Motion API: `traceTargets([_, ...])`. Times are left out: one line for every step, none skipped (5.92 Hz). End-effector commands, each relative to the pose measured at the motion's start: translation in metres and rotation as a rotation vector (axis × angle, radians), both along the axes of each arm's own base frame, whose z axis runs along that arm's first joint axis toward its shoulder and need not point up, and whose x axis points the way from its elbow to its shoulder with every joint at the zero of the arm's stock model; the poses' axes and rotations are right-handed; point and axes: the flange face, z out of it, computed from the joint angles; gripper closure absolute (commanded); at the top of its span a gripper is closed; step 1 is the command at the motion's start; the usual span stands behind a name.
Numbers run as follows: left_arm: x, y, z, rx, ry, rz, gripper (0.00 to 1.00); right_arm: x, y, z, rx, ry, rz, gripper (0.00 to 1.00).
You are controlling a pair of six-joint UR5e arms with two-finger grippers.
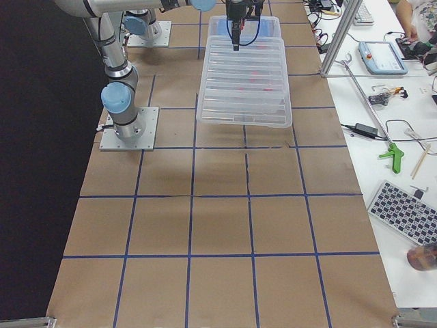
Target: Place red block in blue tray from box
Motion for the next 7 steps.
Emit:
traceTargets([0.025, 0.008, 0.022, -0.007, -0.043, 0.023, 0.90, 0.000, 0.000, -0.001, 0.002, 0.000, 0.001, 0.00])
traceTargets([0.044, 0.004, 0.036, -0.035, -0.030, 0.025, 0.91, 0.000, 0.000, -0.001, 0.002, -0.001, 0.001, 0.00])
traceTargets([0.066, 0.010, 0.048, -0.055, -0.045, 0.011, 0.91, 0.000, 0.000, -0.001, 0.002, -0.002, -0.001, 0.00])
traceTargets([0.107, 0.010, 0.047, -0.047, -0.050, -0.003, 0.91, 0.000, 0.000, -0.001, 0.004, -0.001, -0.001, 0.00])
traceTargets([0.146, 0.012, 0.046, -0.040, -0.050, 0.050, 0.92, 0.000, 0.000, -0.001, 0.002, 0.000, -0.001, 0.00])
traceTargets([0.165, 0.014, 0.031, -0.009, -0.053, -0.011, 0.93, -0.003, 0.000, -0.002, 0.005, 0.000, -0.004, 0.00])
traceTargets([0.174, 0.021, 0.011, 0.019, -0.048, -0.053, 0.93, -0.001, 0.000, -0.002, 0.005, 0.000, -0.001, 0.00])
